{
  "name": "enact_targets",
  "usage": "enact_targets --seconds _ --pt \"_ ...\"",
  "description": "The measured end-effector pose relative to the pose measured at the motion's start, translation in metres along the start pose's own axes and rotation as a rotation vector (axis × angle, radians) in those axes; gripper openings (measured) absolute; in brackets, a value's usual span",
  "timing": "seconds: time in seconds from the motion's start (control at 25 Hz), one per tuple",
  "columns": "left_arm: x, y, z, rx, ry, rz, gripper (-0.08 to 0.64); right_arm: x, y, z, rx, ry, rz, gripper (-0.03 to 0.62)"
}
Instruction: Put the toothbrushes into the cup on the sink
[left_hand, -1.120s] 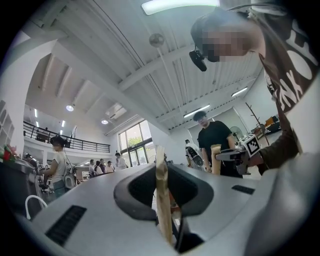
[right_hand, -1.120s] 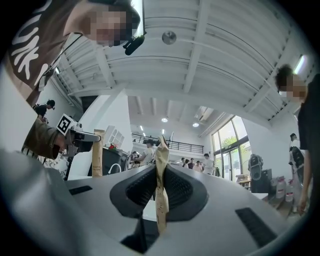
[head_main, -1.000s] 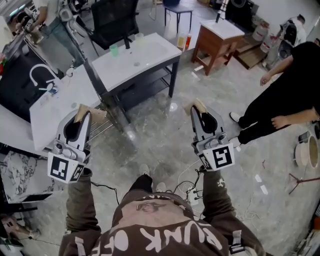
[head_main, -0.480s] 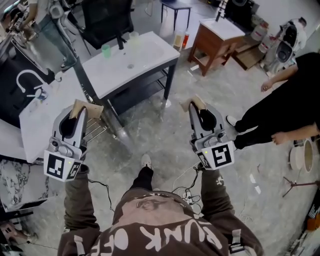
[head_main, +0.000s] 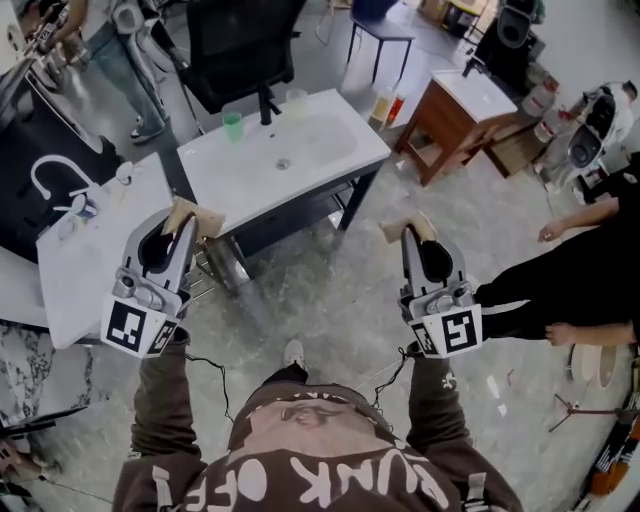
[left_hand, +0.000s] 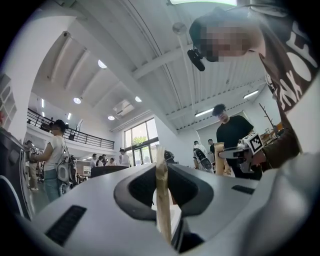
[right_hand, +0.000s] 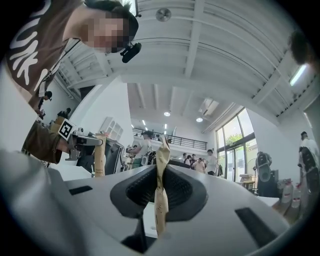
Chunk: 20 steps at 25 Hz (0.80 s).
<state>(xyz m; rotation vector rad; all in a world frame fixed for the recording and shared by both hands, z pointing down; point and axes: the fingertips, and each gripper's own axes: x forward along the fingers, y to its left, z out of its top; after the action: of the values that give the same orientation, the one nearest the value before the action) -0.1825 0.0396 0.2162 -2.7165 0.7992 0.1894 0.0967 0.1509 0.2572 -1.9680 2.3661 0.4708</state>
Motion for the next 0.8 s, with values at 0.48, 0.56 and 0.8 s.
enact_targets --seconds 0.48,0.56,0.8 --pt "0.054 0.077 -0.04 0.002 0.022 0.048 0.055 0.121 -0.021 -0.033 0.024 -0.017 0.08 0.048" --pt "0.065 0.089 -0.049 0.006 0.031 0.063 0.055 0.14 -0.028 -0.044 0.032 -0.018 0.096 0.048" --pt "0.107 0.125 -0.082 0.019 0.069 0.135 0.055 0.208 -0.055 -0.084 0.076 -0.028 0.17 0.047"
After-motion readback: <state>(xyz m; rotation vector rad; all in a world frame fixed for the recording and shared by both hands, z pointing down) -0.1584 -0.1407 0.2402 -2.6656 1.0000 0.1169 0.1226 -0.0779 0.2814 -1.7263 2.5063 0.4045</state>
